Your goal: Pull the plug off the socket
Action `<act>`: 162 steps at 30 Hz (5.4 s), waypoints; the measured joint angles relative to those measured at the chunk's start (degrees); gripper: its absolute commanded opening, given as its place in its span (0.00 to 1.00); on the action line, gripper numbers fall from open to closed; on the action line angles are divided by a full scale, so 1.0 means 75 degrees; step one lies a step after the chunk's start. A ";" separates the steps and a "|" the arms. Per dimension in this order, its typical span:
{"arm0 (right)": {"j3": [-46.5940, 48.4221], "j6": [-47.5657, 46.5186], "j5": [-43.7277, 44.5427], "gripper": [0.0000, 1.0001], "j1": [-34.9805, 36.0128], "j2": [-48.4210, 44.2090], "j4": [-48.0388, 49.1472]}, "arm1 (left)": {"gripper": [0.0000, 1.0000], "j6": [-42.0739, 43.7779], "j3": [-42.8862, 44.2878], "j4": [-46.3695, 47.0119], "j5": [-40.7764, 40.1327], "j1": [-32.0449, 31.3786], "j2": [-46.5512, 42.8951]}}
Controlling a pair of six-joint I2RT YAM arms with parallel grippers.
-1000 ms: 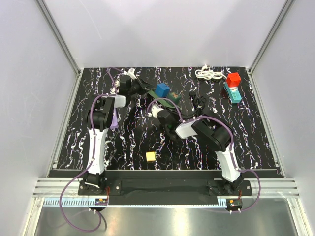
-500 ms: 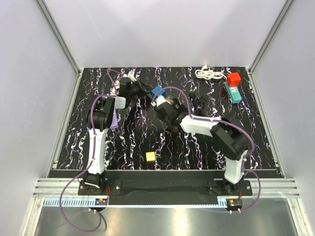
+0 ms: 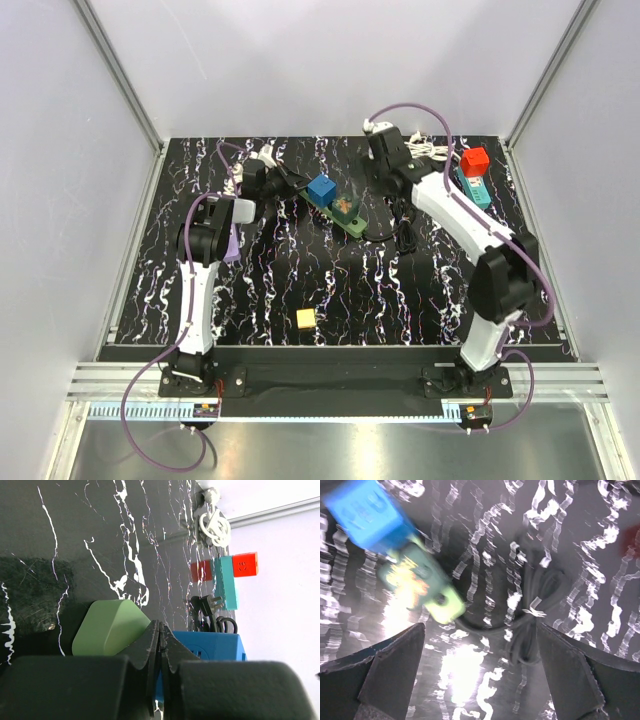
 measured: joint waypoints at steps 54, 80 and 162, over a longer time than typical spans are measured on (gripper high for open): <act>0.2008 -0.2092 -0.2725 0.46 -0.0026 0.3244 -0.0210 | 0.00 0.0087 -0.0015 -0.0417 -0.0003 -0.0035 -0.0157; 0.0758 -0.1192 -0.0525 0.00 0.0915 0.2457 0.1096 | 0.00 0.0323 0.0297 -0.0988 0.0055 -0.0076 -0.0157; 0.0242 0.0271 -0.1125 0.00 0.0399 0.1988 0.1416 | 0.39 -0.2792 -0.2716 0.3826 -0.0452 -0.1078 -0.0140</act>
